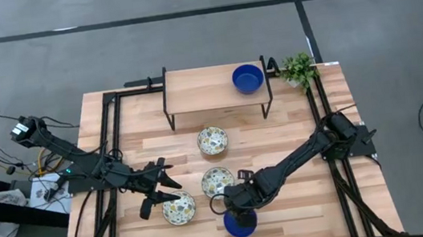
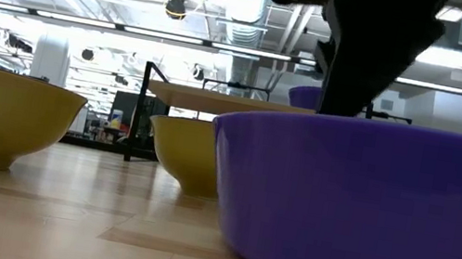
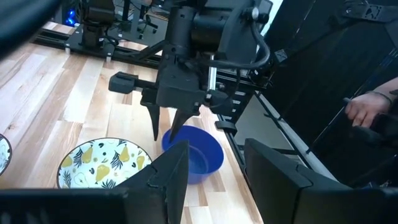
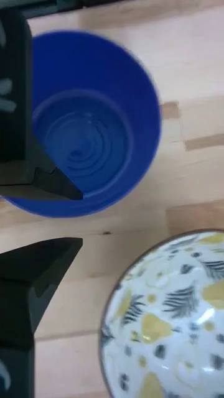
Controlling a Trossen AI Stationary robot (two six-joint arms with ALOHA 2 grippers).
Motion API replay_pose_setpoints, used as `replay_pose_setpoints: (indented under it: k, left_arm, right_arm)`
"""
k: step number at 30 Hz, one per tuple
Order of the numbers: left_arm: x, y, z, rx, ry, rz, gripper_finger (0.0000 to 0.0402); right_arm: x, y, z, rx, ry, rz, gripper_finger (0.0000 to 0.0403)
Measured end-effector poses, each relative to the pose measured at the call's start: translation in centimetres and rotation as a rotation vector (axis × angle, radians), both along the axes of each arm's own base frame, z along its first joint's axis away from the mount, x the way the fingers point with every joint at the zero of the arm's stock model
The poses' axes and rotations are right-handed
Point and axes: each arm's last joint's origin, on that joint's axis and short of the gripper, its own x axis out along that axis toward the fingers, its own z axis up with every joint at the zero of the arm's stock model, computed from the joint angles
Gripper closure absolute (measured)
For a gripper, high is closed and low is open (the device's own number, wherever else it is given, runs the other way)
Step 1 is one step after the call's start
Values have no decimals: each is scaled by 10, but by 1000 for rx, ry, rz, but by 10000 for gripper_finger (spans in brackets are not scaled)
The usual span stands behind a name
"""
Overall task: Pick & Place Mini bowls
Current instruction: Stack the blue bowl on the stacked blue bowls on the shelf
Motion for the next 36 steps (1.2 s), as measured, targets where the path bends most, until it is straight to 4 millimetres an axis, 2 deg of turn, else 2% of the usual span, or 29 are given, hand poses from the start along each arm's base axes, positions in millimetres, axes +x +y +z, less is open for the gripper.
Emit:
replay_pose_setpoints:
  k: [9,18,26,31,36]
  left_arm:
    - [0,0,1,-7,-6,0,247]
    - [0,0,1,-10,-9,0,247]
    - [0,0,1,-11,-12,0,247]
    - [0,0,1,-11,-12,0,247]
    - [0,0,1,-11,-12,0,247]
  right_arm:
    - [-2,3,-2,24,7,9,307]
    - [-6,1,-16,35,15,0,308]
    - [-5,1,-16,35,5,-20,310]
    - [-5,1,-16,32,5,-22,335]
    - [-5,1,-16,35,7,-22,391]
